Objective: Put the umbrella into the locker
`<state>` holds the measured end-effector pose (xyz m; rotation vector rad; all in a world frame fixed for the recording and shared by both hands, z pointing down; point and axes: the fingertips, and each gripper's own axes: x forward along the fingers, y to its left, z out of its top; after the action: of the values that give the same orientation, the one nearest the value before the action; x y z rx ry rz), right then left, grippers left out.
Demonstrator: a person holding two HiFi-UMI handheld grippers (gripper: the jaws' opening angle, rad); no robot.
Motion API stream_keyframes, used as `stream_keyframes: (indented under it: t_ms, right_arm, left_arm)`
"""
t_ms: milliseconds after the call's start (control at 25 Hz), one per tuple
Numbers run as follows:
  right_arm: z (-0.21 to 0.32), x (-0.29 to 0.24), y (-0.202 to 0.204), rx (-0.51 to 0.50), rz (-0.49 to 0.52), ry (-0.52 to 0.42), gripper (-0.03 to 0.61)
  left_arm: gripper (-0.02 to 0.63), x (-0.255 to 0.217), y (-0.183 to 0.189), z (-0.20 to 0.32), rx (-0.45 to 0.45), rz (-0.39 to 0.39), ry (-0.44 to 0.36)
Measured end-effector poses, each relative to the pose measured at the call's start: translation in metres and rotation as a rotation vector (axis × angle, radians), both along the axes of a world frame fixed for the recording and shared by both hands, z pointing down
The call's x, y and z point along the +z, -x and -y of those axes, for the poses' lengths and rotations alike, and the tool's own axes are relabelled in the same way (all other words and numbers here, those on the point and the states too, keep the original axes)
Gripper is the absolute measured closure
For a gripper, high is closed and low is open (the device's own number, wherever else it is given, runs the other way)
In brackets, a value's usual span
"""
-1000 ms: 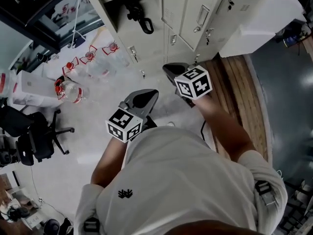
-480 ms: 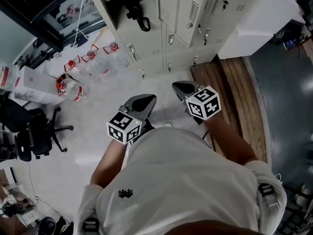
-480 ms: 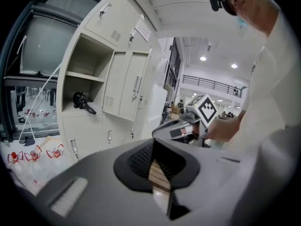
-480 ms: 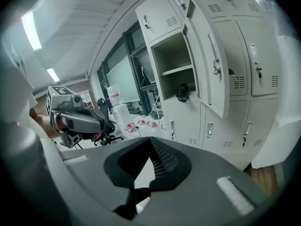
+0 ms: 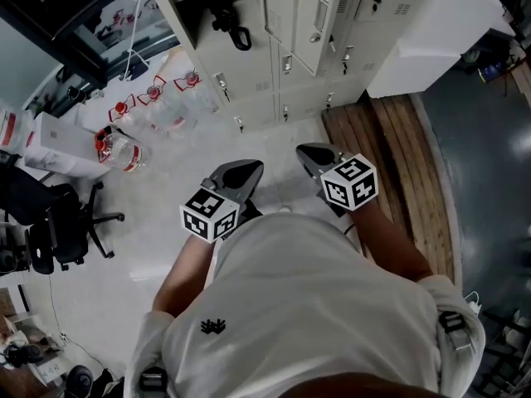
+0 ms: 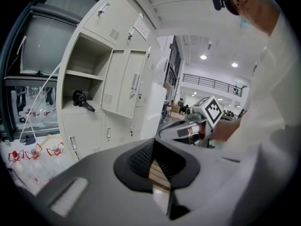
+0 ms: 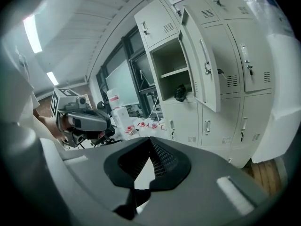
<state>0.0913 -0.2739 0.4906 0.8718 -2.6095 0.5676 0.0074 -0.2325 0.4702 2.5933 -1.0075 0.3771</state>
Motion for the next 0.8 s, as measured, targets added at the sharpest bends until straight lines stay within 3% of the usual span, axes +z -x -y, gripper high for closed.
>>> stream_keyframes:
  t_ms: [800]
  right_arm:
    - [-0.012, 0.004, 0.001, -0.010, -0.005, -0.004, 0.577]
  left_arm:
    - [0.557, 0.010, 0.001, -0.011, -0.007, -0.009, 0.023]
